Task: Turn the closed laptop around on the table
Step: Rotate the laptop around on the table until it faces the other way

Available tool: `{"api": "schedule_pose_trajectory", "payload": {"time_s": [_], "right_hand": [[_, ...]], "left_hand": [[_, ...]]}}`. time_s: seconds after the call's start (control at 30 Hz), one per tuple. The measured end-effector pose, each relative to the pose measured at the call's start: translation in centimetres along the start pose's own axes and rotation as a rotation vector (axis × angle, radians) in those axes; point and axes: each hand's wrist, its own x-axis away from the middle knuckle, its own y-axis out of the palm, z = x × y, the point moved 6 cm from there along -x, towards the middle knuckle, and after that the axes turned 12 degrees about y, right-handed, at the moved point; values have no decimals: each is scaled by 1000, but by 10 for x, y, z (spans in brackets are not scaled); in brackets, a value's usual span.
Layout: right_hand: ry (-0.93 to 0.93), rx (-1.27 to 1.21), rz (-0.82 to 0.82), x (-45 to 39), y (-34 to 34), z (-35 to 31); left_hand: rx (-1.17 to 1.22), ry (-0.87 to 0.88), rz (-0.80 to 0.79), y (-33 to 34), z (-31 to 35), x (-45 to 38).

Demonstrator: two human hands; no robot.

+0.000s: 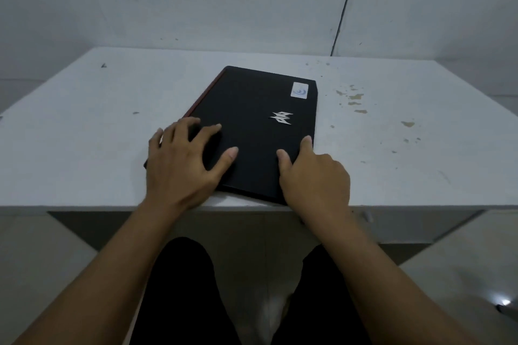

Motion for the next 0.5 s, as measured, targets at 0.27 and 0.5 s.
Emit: {"api": "schedule_pose_trajectory", "payload": {"time_s": [0.27, 0.5], "right_hand": [[-82, -182, -174, 23, 6, -14], [-92, -314, -17, -94, -21, 5]], "left_hand": [[62, 50, -128, -8, -38, -9], [470, -658, 56, -4, -2, 24]]}}
